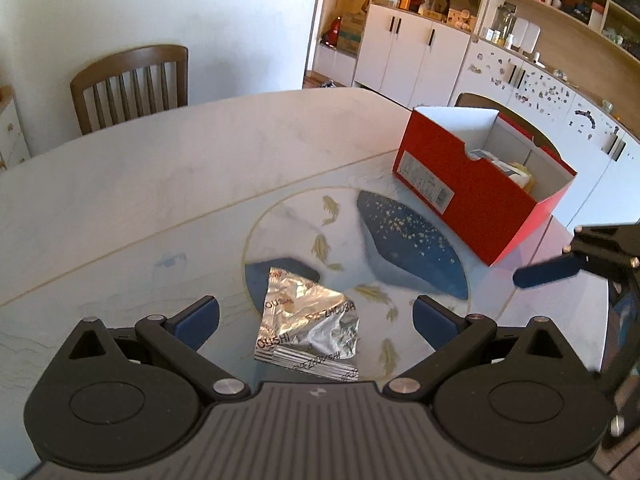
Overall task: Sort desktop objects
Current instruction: 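Grasp the silver foil snack packet with the left tool while the right tool grasps the black packet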
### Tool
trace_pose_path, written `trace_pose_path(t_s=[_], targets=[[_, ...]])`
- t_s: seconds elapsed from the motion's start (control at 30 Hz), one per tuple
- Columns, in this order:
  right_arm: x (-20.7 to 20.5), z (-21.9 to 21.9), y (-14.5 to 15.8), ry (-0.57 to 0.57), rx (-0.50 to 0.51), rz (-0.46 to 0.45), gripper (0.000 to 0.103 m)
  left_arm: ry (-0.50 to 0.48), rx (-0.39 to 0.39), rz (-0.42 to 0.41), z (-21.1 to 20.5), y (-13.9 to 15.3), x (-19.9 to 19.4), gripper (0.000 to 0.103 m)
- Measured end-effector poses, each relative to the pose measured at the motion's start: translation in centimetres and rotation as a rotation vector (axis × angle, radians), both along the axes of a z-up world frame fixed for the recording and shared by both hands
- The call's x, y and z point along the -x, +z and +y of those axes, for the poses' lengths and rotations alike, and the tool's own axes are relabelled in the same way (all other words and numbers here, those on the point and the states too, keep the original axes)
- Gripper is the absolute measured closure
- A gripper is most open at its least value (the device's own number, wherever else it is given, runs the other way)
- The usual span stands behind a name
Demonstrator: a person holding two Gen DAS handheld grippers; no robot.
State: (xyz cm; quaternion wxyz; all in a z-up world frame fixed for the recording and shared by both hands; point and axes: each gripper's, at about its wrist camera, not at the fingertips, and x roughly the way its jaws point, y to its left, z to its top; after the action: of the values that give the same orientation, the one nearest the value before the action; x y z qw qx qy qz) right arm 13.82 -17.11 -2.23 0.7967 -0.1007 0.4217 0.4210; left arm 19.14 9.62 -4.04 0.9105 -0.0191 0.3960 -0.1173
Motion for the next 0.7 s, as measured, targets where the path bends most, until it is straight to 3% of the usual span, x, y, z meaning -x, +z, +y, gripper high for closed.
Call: trace_pose_path(t_s=[0.47,0.7], targets=[[3.5,5.3,-2.5,-0.026,0.011,0.000,0.007,-0.048,0.035,0.020,0.7,-3.4,-1.8,0.000],[4.2,8.4,-4.3,-0.001,0.033,-0.005,0.014,-0.059,0.073,0.025,1.2,-4.7,-2.9,0.000]])
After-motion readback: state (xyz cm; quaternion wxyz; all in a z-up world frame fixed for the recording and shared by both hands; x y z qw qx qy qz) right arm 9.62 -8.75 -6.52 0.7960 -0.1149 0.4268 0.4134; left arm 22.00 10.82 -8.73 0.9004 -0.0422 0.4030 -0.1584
